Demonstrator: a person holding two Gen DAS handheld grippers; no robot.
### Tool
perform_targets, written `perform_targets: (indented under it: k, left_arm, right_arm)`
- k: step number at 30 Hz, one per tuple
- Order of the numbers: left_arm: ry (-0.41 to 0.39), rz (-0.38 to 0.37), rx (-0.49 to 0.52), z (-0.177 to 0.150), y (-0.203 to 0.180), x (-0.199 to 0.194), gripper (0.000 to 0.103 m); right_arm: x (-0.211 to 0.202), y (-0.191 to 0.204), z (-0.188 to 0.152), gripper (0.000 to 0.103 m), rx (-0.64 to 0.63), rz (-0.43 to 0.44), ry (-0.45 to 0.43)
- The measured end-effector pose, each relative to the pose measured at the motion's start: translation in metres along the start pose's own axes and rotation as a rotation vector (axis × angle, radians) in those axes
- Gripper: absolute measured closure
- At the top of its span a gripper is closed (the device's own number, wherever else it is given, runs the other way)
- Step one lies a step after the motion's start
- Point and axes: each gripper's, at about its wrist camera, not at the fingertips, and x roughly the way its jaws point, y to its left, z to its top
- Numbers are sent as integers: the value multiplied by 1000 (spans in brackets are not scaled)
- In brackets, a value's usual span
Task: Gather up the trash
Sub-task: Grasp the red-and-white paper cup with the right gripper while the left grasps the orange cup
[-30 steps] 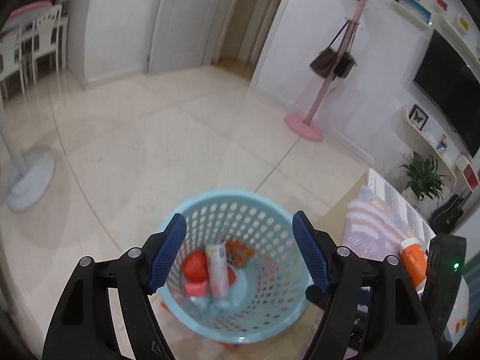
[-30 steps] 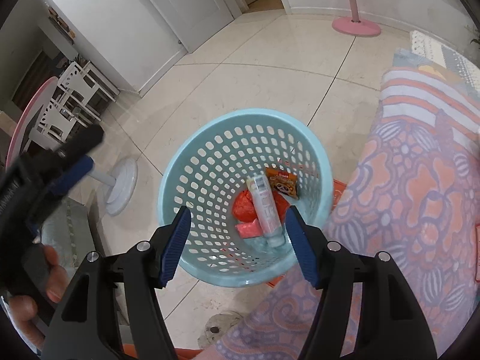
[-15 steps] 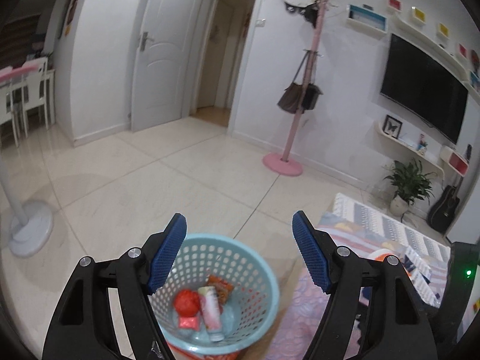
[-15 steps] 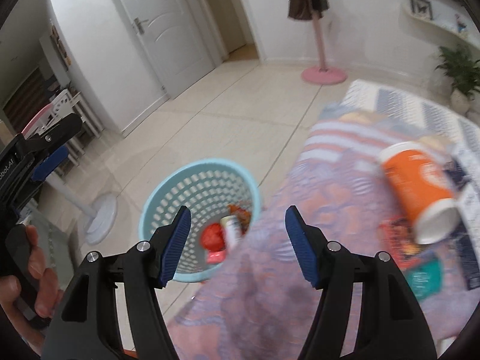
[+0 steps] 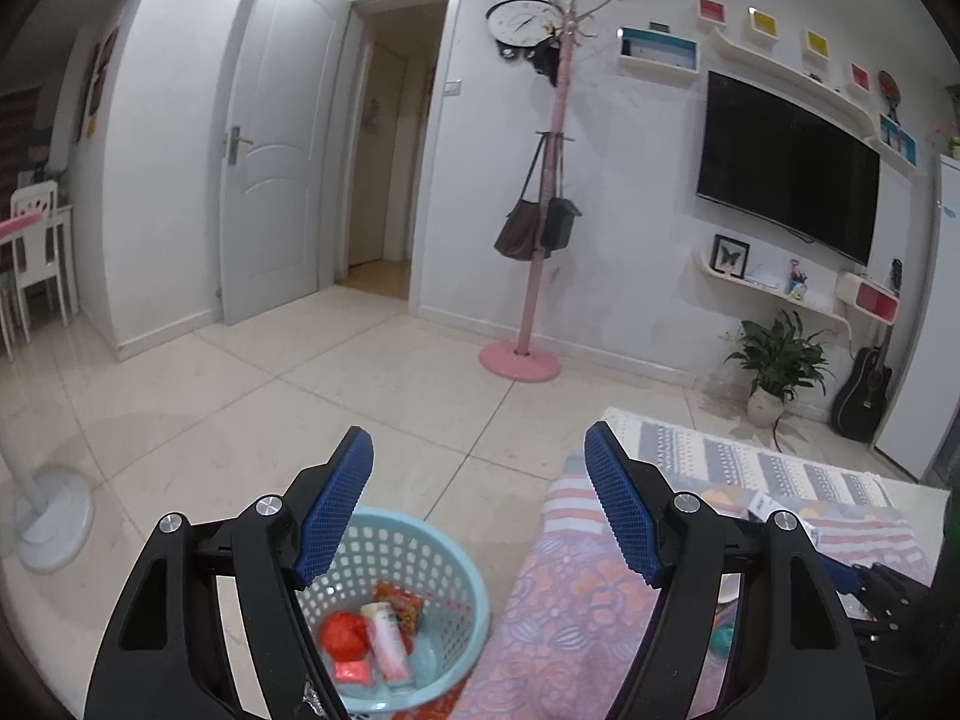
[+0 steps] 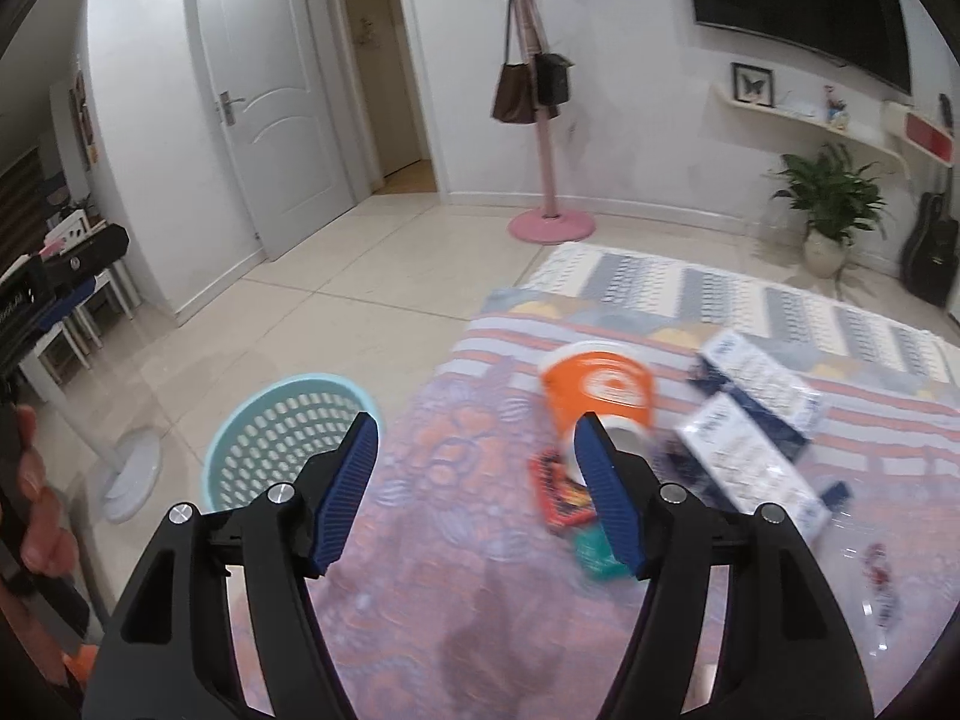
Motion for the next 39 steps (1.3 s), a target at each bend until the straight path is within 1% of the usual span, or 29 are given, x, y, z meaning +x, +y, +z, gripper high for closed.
perform_targets:
  k: [4, 6, 10, 13, 15, 18, 20, 21, 23, 25, 29, 32, 34, 35, 37, 38, 39]
  left_arm:
    - [-12, -9, 28, -3, -22, -5, 31]
    - [-13, -20, 38, -5, -33, -6, 31]
    - [7, -48, 78, -16, -62, 2, 27]
    - [95, -130, 97, -33, -84, 24, 26]
    - [192, -209, 104, -44, -100, 47, 25]
    - [331, -325, 76, -60, -122, 82, 24]
    - [405, -375, 72, -68, -138, 106, 24]
    - [433, -388, 77, -72, -147, 118, 24]
    - [484, -386, 91, -83, -163, 137, 23]
    - [522, -383, 101, -91, -173, 153, 23]
    - [558, -310, 124, -105, -182, 179, 23]
    - [601, -290, 105, -115, -184, 194, 23]
    - [613, -286, 108, -119, -185, 199, 23]
    - [621, -284, 108, -122, -185, 200, 23]
    - [633, -278, 106, -125, -185, 204, 23]
    - [643, -277, 104, -128, -185, 206, 26]
    - [654, -281, 101, -130, -185, 209, 33]
  right_arm:
    - [-20, -25, -11, 36, 0, -63, -17]
    - [-30, -40, -20, 34, -12, -110, -24]
    - [-47, -72, -41, 33, -22, -196, -23]
    - [-57, -96, -58, 29, -9, -247, -13]
    - [-59, -112, -68, 27, 6, -271, -5]
    - [-59, -136, -81, 27, 53, -277, 12]
    - [-60, -147, -89, 26, 86, -281, 17]
    - [-60, -152, -92, 26, 98, -281, 18]
    - [-60, -158, -99, 26, 114, -289, 23]
    - [-62, -162, -109, 20, 141, -283, 27]
    - [-60, -162, -131, 16, 182, -289, 47]
    - [-50, -159, -147, 16, 206, -264, 95]
    - [-44, -157, -148, 16, 187, -265, 118]
    - [-45, -155, -147, 16, 180, -263, 113]
    - [-44, -153, -146, 11, 168, -257, 115]
    - [-41, -152, -147, 11, 164, -261, 132]
    - [-38, -152, -147, 11, 162, -263, 146]
